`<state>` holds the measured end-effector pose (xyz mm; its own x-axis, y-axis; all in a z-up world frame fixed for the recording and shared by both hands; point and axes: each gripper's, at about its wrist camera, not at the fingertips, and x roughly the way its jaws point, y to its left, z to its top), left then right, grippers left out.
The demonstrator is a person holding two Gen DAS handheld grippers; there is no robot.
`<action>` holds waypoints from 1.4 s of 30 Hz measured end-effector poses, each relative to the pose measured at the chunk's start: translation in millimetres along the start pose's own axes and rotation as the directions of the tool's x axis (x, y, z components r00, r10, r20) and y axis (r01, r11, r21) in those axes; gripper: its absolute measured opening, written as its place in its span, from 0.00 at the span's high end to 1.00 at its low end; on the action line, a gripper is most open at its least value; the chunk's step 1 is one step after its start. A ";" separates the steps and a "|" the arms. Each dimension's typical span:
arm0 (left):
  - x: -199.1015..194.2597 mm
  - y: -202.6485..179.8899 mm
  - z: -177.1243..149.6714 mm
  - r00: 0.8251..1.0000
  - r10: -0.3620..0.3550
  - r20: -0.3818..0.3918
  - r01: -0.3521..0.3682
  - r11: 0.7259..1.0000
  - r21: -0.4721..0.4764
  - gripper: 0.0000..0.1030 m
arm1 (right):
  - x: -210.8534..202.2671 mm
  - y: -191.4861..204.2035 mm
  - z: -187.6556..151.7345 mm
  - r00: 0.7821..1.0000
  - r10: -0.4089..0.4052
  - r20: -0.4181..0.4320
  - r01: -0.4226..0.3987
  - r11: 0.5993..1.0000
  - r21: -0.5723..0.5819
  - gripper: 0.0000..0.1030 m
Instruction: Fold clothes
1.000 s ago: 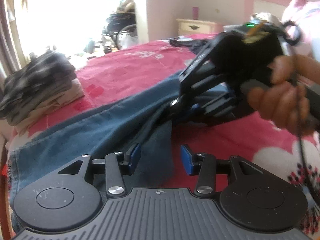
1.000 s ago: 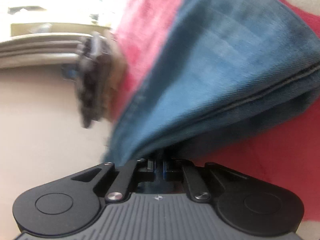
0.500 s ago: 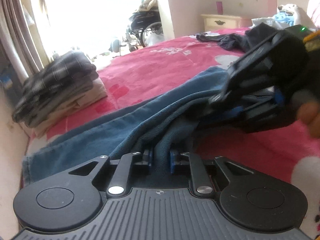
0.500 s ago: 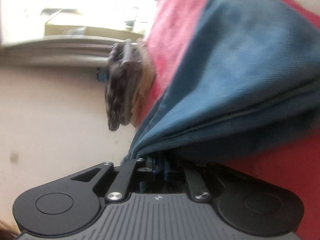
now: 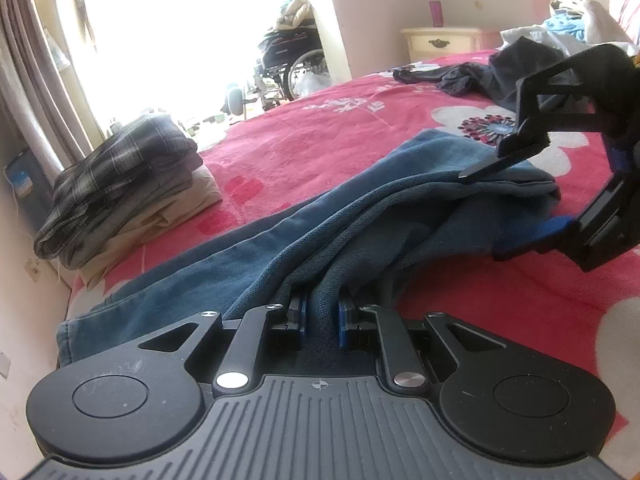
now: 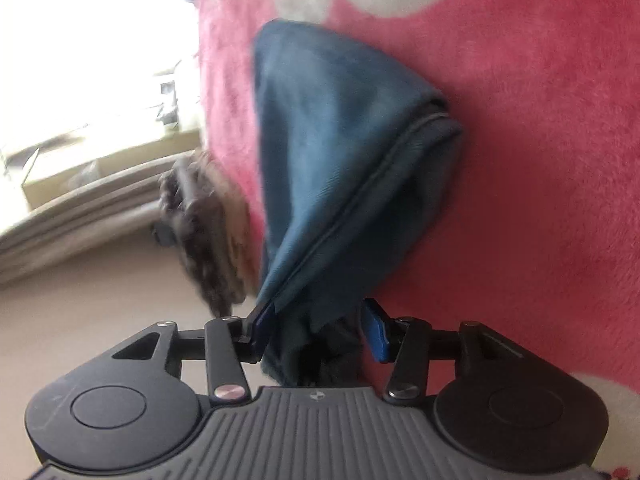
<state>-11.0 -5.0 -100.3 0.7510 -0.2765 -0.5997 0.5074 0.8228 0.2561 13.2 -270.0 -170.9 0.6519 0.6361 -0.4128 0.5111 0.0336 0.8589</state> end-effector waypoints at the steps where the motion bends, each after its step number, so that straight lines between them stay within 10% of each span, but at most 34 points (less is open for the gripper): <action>1: 0.1 -0.5 -0.3 1.000 0.000 0.000 0.000 1.000 0.004 0.87 | -1.2 0.1 0.7 1.000 0.007 0.011 -0.007 1.000 0.010 0.50; 20: -2.5 -0.8 -5.9 1.000 -0.016 0.009 0.015 0.999 0.034 0.87 | 29.2 -1.9 18.8 0.994 -0.091 0.054 0.080 0.982 0.172 0.57; 28: -8.9 -9.4 -16.6 0.999 -0.030 0.044 0.023 0.990 0.139 0.87 | 18.2 36.4 0.0 0.975 -0.093 0.202 0.126 0.979 -0.161 0.90; 33: -17.8 -17.6 -21.6 0.994 -0.038 0.104 0.011 0.967 0.254 0.87 | 6.9 67.4 -5.9 0.980 -0.042 0.192 0.137 0.846 -0.516 0.91; 38: -14.0 -33.2 -34.5 0.993 -0.052 0.103 0.004 0.910 0.415 0.87 | 4.2 75.9 -2.2 0.988 -0.086 0.125 0.152 0.590 -0.793 0.91; 42: -5.1 -53.7 -51.5 0.994 -0.017 0.109 -0.043 0.850 0.525 0.87 | 7.5 16.8 52.4 0.996 -0.079 -0.033 0.048 0.833 -0.551 0.91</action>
<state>-63.8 -22.2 -150.1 0.7836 -0.3430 -0.5180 0.6211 0.4507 0.6411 56.1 -305.1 -175.4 0.5906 0.6564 -0.4694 0.1483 0.4835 0.8627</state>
